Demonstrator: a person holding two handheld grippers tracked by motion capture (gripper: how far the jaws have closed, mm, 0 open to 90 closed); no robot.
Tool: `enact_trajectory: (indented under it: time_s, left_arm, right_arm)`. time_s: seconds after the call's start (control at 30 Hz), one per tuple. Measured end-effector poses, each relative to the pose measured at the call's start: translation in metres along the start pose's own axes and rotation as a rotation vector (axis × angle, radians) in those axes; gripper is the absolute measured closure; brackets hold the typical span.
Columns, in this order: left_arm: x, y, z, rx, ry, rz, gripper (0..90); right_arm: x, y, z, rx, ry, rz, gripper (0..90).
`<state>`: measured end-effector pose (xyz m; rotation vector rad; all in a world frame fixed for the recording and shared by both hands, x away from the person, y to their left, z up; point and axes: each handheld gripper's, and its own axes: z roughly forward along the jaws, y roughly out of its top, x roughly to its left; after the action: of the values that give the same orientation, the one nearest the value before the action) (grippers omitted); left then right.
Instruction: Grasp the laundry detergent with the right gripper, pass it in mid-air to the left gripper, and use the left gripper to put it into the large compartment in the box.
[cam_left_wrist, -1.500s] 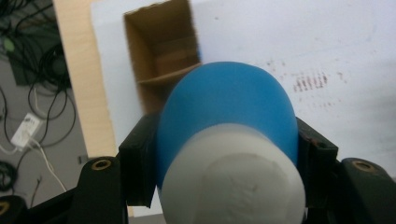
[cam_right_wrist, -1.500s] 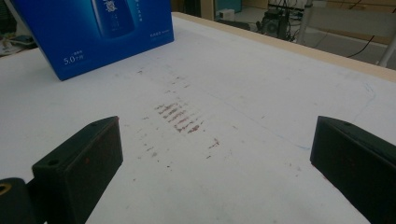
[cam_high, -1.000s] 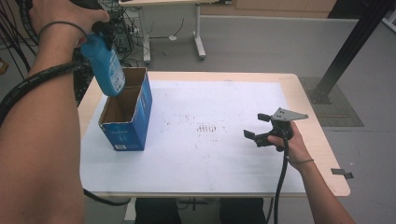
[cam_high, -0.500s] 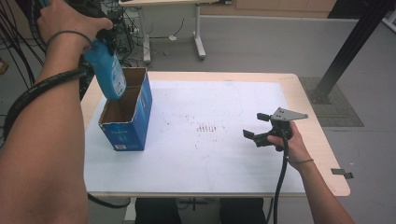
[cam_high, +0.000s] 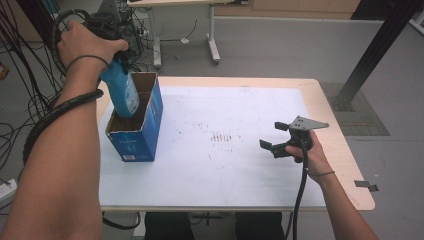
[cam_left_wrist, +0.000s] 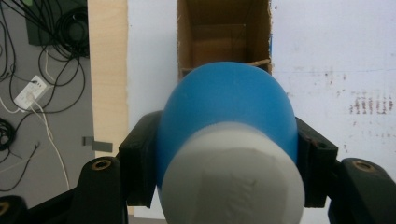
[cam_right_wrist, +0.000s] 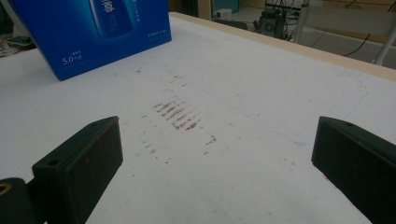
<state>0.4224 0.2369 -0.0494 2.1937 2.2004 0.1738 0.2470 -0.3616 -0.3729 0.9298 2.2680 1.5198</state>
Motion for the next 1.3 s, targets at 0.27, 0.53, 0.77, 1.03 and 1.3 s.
enact_trajectory:
  time_s: [0.27, 0.53, 0.77, 1.03, 1.3]
  left_arm:
    - [0.0, -0.003, 0.022, 0.005, 0.001, -0.003, 37.6]
    - [-0.001, -0.003, 0.038, 0.01, 0.009, -0.001, 37.6]
    - [-0.001, -0.003, 0.054, 0.033, -0.001, -0.007, 37.7]
    - [-0.005, 0.0, 0.072, 0.072, -0.002, -0.001, 37.7]
    - [-0.006, 0.0, 0.087, 0.099, -0.008, -0.007, 37.8]
  right_arm:
    - [0.0, -0.001, 0.001, 0.003, -0.003, 0.004, 1.8]
    - [0.0, -0.003, 0.001, 0.006, -0.006, 0.007, 1.8]
    - [0.0, -0.004, 0.002, 0.011, -0.007, 0.009, 1.8]
    - [0.001, -0.004, 0.002, 0.009, -0.005, 0.009, 1.8]
    - [0.001, -0.006, 0.001, 0.01, -0.007, 0.013, 1.8]
